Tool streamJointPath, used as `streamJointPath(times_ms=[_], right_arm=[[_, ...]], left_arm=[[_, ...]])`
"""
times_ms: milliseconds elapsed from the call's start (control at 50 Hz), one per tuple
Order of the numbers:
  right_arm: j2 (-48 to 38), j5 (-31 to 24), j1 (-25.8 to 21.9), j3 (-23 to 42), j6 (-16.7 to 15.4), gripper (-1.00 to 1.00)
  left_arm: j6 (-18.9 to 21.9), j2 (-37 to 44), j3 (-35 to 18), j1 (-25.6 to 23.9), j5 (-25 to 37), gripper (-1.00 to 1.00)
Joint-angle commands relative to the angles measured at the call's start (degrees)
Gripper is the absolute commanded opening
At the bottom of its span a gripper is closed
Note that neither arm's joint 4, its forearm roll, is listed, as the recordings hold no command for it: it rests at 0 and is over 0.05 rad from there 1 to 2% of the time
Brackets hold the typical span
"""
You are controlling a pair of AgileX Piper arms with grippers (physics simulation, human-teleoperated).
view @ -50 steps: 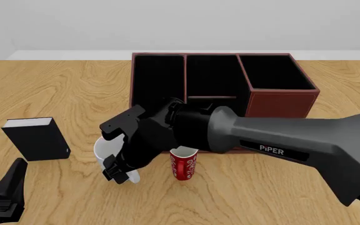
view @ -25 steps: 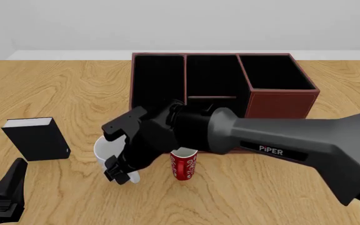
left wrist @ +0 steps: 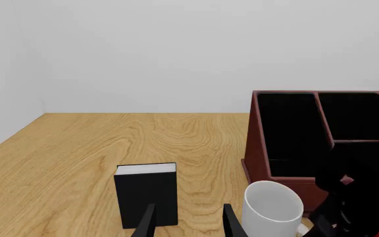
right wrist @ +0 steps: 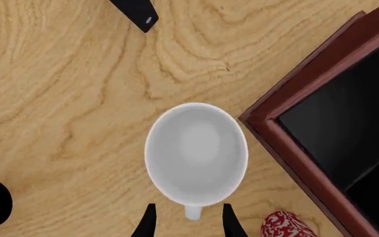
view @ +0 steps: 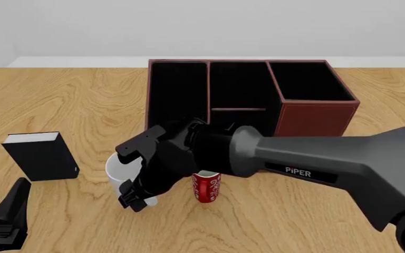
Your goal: Pick up the white mug and place it to the right of the caddy.
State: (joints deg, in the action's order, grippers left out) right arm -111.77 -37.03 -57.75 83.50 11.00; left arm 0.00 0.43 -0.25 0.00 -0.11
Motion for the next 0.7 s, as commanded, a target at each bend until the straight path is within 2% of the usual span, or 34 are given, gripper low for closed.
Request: streamJointPath(times_ms=[20, 700], right_arm=[[-0.39, 0.15, 0.10, -0.02, 0.12, 1.00], [-1.46, 0.97, -0.27, -0.18, 0.93, 1.00]], left_arm=[[0.00, 0.00, 0.00, 0.00, 0.00, 1.00], [0.00, 0.00, 0.00, 0.00, 0.00, 1.00]])
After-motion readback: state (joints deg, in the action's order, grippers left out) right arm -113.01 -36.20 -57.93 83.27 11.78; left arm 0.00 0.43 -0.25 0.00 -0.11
